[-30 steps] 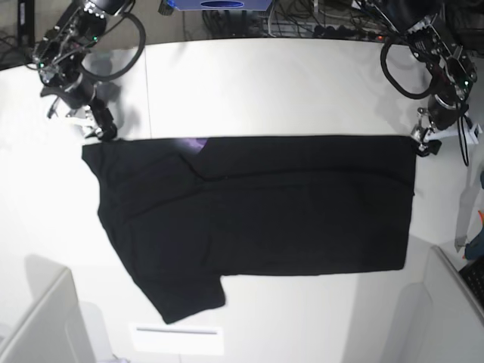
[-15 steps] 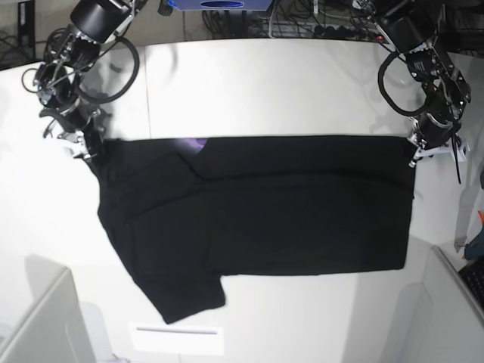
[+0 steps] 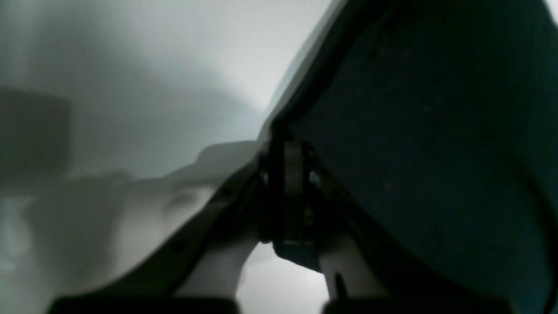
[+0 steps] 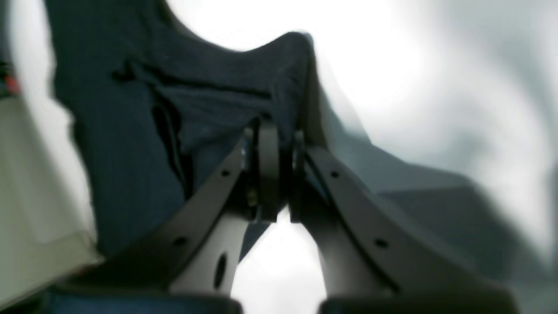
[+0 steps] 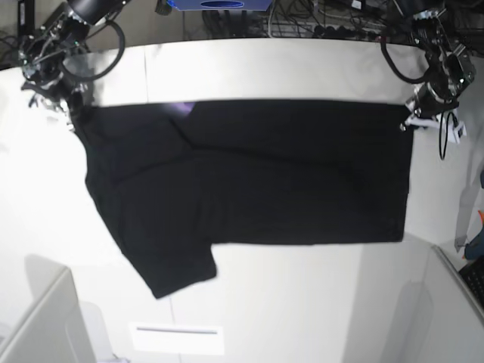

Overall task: Fold the T-shirt properly
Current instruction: 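Lift the shoulder edge with both grippers and drag the shirt away, then grasp the sleeve and hem corner nearest the right gripper, then grasp the hem corner nearest the left gripper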

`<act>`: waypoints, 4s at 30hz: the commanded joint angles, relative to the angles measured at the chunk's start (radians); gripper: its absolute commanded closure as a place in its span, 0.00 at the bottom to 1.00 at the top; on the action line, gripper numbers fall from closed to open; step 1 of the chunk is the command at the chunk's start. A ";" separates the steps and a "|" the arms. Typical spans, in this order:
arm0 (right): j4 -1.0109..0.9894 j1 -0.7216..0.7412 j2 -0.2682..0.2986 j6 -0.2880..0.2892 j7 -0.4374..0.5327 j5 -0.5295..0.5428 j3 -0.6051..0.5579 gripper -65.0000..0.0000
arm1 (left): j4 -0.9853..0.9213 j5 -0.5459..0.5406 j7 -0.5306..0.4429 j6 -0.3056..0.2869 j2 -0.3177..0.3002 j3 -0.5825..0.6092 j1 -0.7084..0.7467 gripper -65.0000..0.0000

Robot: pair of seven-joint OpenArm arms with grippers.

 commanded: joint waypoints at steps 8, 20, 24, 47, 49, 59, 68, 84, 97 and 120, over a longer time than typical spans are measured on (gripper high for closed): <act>0.098 -0.194 -0.022 0.043 -0.042 0.096 0.015 1.00 | 0.149 0.022 0.028 0.010 -0.006 -0.082 0.193 1.00; 0.137 -0.289 -0.044 0.046 -0.044 0.123 0.016 1.00 | 0.167 0.022 0.025 0.009 -0.003 -0.084 0.267 1.00; 0.218 -0.313 -0.070 0.046 -0.044 0.123 0.016 1.00 | 0.170 0.022 0.025 0.009 -0.003 -0.084 0.265 1.00; 0.290 -0.290 0.084 0.040 0.029 0.116 0.011 0.46 | 0.296 0.022 0.028 0.009 0.002 -0.242 0.230 0.00; 0.298 -0.235 0.128 0.040 0.018 0.116 -0.004 0.46 | 0.327 0.022 0.028 0.009 0.002 -0.242 0.227 0.00; -0.100 0.356 0.340 0.044 -0.039 -0.010 -0.559 0.36 | 0.373 0.022 0.153 0.009 -0.038 -0.234 0.035 0.84; -0.747 0.745 0.338 0.226 0.237 -0.194 -0.915 0.22 | 0.371 0.025 0.228 0.009 -0.056 -0.240 -0.025 1.00; -0.699 0.661 0.309 0.233 0.286 -0.193 -1.053 0.37 | 0.370 0.027 0.226 0.009 -0.061 -0.235 -0.034 0.57; -0.701 0.656 0.309 0.230 0.342 -0.187 -1.044 1.00 | 0.052 0.030 0.223 0.009 -0.167 -0.174 -0.266 0.06; -0.692 0.663 0.308 0.230 0.340 -0.187 -1.044 1.00 | -0.583 0.030 -0.127 0.010 -0.287 0.506 -0.606 0.07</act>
